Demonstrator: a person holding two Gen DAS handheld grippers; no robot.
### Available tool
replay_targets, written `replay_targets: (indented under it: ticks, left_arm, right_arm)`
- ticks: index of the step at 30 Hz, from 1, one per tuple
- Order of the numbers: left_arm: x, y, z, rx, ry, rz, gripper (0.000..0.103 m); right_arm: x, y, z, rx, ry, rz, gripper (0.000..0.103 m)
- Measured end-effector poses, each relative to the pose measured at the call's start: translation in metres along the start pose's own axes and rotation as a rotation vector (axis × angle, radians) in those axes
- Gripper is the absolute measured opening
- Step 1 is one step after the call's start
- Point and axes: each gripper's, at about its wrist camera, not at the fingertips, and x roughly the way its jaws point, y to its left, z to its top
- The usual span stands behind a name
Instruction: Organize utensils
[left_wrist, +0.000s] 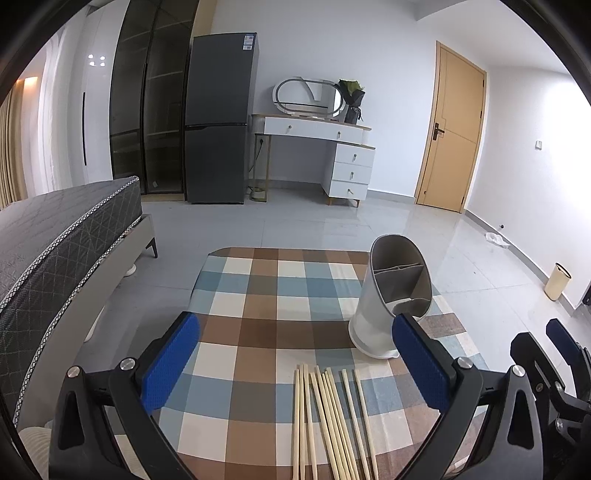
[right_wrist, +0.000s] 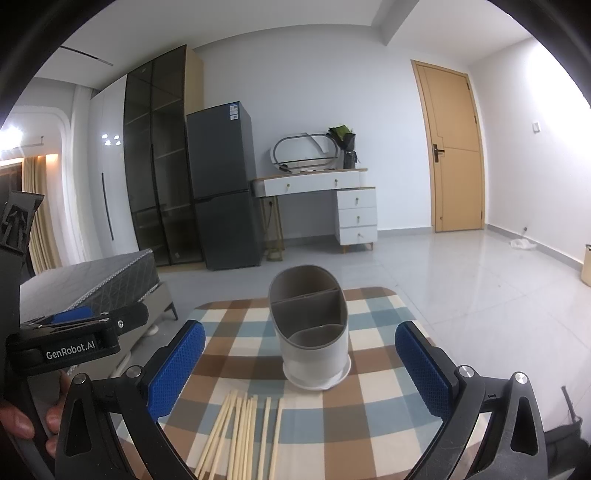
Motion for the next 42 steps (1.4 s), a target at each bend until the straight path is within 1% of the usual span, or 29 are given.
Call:
replay_targets:
  ticks: [3, 6, 10, 13, 15, 18, 21, 23, 25, 27, 29, 30, 31, 32, 33, 34, 35, 38, 39, 40, 42]
  left_arm:
    - [-0.001, -0.001, 0.0, 0.01, -0.019, 0.004, 0.101]
    - [0.0, -0.001, 0.001, 0.004, -0.005, 0.002, 0.101]
    - [-0.001, -0.001, 0.001, 0.02, -0.016, 0.008, 0.101]
    - [0.002, 0.0, 0.0, -0.007, 0.016, -0.007, 0.101]
    - [0.004, 0.002, 0.0, -0.013, 0.024, -0.009, 0.101]
    - [0.009, 0.003, -0.002, -0.019, 0.051, -0.011, 0.101]
    - [0.019, 0.005, -0.004, -0.021, 0.089, 0.015, 0.101]
    - [0.028, 0.008, -0.007, -0.026, 0.119, 0.048, 0.101]
    - [0.039, 0.015, -0.009, -0.033, 0.154, 0.091, 0.101]
    - [0.046, 0.023, -0.012, -0.045, 0.18, 0.116, 0.101]
    - [0.055, 0.033, -0.014, -0.058, 0.231, 0.141, 0.101]
    - [0.059, 0.039, -0.015, -0.073, 0.255, 0.151, 0.101]
    - [0.061, 0.045, -0.014, -0.075, 0.288, 0.166, 0.101]
    - [0.065, 0.049, -0.015, -0.1, 0.301, 0.16, 0.101]
    - [0.07, 0.052, -0.017, -0.127, 0.312, 0.155, 0.101]
    - [0.074, 0.057, -0.019, -0.141, 0.33, 0.162, 0.101]
    - [0.08, 0.059, -0.022, -0.168, 0.34, 0.149, 0.101]
    - [0.088, 0.066, -0.025, -0.207, 0.394, 0.154, 0.101]
    - [0.091, 0.067, -0.027, -0.216, 0.408, 0.154, 0.101]
    - [0.094, 0.068, -0.028, -0.224, 0.417, 0.151, 0.101]
    - [0.1, 0.071, -0.031, -0.244, 0.436, 0.145, 0.101]
  right_arm:
    - [0.0, 0.0, 0.0, -0.001, 0.001, -0.002, 0.103]
    - [0.0, 0.0, 0.0, 0.001, 0.0, 0.0, 0.103]
    - [0.001, 0.001, -0.001, -0.002, 0.005, 0.0, 0.103]
    - [0.004, 0.002, -0.001, -0.006, 0.013, 0.0, 0.103]
    - [0.007, 0.003, -0.003, -0.01, 0.026, 0.003, 0.103]
    - [0.017, 0.003, -0.005, -0.016, 0.065, 0.013, 0.103]
    - [0.031, 0.006, -0.01, -0.035, 0.128, 0.013, 0.103]
    - [0.043, 0.007, -0.015, -0.052, 0.178, 0.017, 0.103]
    - [0.059, 0.011, -0.022, -0.085, 0.244, -0.002, 0.103]
    - [0.079, 0.014, -0.032, -0.107, 0.326, -0.003, 0.102]
    - [0.102, 0.017, -0.043, -0.121, 0.416, 0.02, 0.095]
    - [0.112, 0.02, -0.049, -0.135, 0.455, 0.023, 0.093]
    - [0.121, 0.022, -0.055, -0.151, 0.488, 0.021, 0.086]
    - [0.134, 0.025, -0.063, -0.172, 0.53, 0.024, 0.08]
    - [0.142, 0.028, -0.068, -0.185, 0.56, 0.031, 0.079]
    - [0.152, 0.031, -0.074, -0.198, 0.587, 0.033, 0.075]
    - [0.159, 0.032, -0.079, -0.207, 0.602, 0.032, 0.07]
    - [0.182, 0.033, -0.09, -0.232, 0.645, 0.017, 0.069]
    - [0.188, 0.033, -0.092, -0.242, 0.658, 0.011, 0.068]
    - [0.193, 0.034, -0.094, -0.249, 0.669, 0.003, 0.063]
    - [0.205, 0.032, -0.1, -0.24, 0.696, 0.001, 0.062]
